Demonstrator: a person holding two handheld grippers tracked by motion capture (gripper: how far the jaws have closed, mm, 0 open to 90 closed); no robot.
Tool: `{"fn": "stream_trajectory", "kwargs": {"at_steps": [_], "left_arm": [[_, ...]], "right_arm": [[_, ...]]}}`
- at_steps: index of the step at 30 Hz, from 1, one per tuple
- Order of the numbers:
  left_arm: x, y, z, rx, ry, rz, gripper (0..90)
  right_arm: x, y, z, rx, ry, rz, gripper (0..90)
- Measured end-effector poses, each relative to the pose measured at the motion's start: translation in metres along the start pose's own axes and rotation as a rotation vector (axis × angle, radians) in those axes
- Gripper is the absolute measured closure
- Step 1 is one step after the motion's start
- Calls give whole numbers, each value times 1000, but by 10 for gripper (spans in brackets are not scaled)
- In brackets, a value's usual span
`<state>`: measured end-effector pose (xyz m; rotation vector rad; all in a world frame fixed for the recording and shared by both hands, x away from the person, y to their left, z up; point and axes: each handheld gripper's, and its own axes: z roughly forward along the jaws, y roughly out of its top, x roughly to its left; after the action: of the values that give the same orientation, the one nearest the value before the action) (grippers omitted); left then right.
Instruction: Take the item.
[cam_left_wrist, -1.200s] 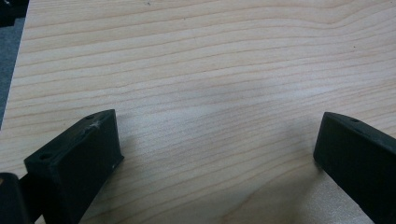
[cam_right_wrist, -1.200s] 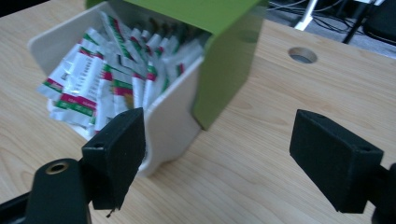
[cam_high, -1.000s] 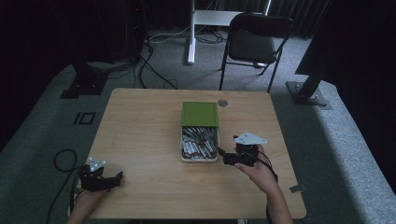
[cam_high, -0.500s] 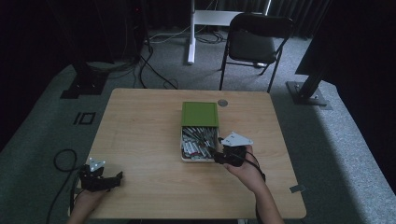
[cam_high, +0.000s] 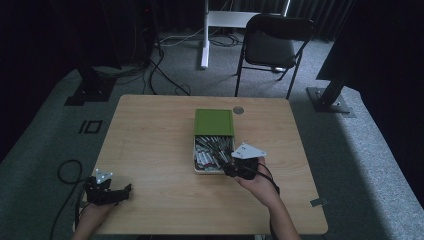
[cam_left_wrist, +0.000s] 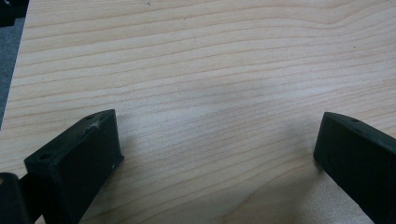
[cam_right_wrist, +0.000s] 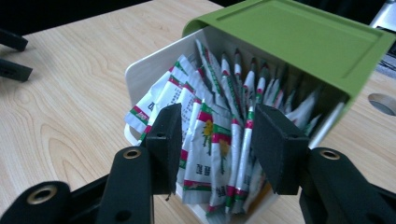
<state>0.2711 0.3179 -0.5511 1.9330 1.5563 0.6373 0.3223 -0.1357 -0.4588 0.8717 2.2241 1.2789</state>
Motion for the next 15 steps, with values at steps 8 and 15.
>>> {"fn": "stream_trajectory", "kwargs": {"at_steps": [8, 15], "left_arm": [[0, 0, 0, 0, 0, 0, 14], [0, 0, 0, 0, 0, 0, 14]], "right_arm": [[3, -5, 13, 56, 11, -17, 664], [5, -10, 22, 89, -19, -31, 768]]}}
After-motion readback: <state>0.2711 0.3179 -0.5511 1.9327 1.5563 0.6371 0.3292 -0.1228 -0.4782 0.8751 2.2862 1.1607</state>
